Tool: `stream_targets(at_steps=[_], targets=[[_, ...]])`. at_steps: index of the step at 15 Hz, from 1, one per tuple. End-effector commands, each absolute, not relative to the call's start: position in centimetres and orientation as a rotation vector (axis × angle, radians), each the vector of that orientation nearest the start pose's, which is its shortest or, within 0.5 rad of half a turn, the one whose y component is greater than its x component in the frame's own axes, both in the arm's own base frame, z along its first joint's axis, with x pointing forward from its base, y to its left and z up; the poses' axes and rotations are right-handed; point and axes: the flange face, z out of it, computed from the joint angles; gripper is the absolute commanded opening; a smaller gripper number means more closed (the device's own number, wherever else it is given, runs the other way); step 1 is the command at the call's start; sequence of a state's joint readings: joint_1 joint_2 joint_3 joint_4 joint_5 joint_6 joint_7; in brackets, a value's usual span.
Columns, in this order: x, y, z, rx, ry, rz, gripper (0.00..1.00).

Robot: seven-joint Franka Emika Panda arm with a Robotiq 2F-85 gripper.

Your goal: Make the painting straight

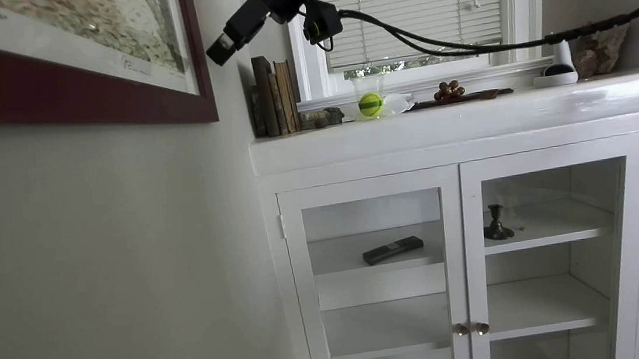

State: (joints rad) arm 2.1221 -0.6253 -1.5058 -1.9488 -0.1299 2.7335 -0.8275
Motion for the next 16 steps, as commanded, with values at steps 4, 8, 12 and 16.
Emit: stream_targets(at_steps=[4, 8, 12, 16], targets=[[50.9, 25.8, 59.8, -2.128, -1.472, -0.987, 1.00], [47.2, 26.7, 62.4, -2.204, -1.468, -0.904, 1.00], [43.7, 26.2, 64.1, -2.300, -1.427, -0.826, 1.00], [42.4, 26.1, 64.5, -2.349, -1.387, -0.741, 1.00]])
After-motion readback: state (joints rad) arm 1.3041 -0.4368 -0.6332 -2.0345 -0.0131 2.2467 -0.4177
